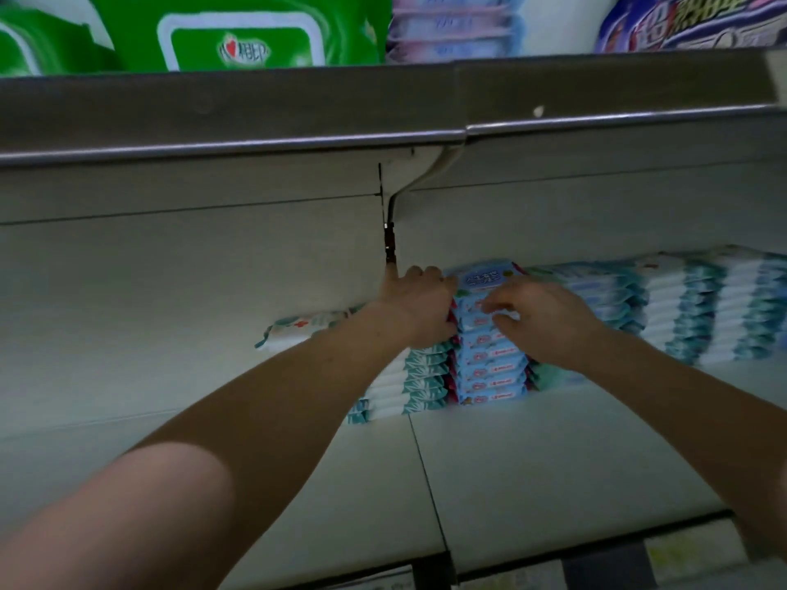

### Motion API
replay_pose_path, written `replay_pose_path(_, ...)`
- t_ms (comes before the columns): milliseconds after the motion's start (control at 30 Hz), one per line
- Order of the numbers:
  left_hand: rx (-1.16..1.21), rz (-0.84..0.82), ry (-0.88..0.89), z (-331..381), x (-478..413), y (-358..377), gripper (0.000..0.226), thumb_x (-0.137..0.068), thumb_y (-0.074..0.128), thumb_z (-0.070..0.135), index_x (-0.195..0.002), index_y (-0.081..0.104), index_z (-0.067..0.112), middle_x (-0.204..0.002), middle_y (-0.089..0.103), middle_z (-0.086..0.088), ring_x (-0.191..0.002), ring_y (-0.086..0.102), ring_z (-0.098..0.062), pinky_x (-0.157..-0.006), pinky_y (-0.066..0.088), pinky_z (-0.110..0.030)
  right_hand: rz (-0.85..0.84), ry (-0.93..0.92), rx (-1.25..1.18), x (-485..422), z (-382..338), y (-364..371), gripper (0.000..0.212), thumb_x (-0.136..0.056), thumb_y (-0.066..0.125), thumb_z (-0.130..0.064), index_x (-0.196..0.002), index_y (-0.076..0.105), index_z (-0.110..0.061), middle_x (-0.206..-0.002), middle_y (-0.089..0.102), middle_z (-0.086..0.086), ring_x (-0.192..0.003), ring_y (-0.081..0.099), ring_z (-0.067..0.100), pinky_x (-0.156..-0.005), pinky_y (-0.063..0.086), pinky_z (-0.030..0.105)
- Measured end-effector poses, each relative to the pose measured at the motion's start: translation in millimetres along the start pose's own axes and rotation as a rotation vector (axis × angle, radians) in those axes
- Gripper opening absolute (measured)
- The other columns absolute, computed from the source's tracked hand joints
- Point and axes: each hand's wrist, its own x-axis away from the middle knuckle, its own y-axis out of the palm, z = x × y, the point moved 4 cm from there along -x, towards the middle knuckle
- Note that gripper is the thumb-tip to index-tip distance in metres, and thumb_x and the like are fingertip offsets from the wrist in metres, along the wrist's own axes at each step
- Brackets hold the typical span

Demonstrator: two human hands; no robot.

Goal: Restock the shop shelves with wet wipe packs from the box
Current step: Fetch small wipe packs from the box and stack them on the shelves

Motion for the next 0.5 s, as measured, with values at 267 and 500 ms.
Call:
replay_pose_path(267,0.102,-0.061,-0.072,33,-47,4,0.087,-0.092,0.053,0.054,-0.155,0.0,0.024,-0.155,0.024,-0.01,-0.137,0.031,-0.032,-0.114,0.017,-0.053,-0.075,-0.005,0.121,-29,74,7,0.076,-0.092,0.055,-0.046,-0.152,0.018,-0.02,-0.157,0.021,0.01,-0.14,0.028,0.027,-0.111,0.025,0.037)
replay_pose_path(500,0.136,-0.193,-0.095,33,-72,7,0.08,-0.09,0.055,0.055,-0.154,0.016,0.028,-0.152,0.033,-0.003,-0.136,0.036,-0.026,-0.114,0.015,-0.052,-0.127,-0.199,0.108,-55,90,26,0.06,-0.092,0.048,-0.054,-0.142,0.038,-0.023,-0.139,0.05,-0.001,-0.123,0.047,0.018,-0.106,0.023,0.036)
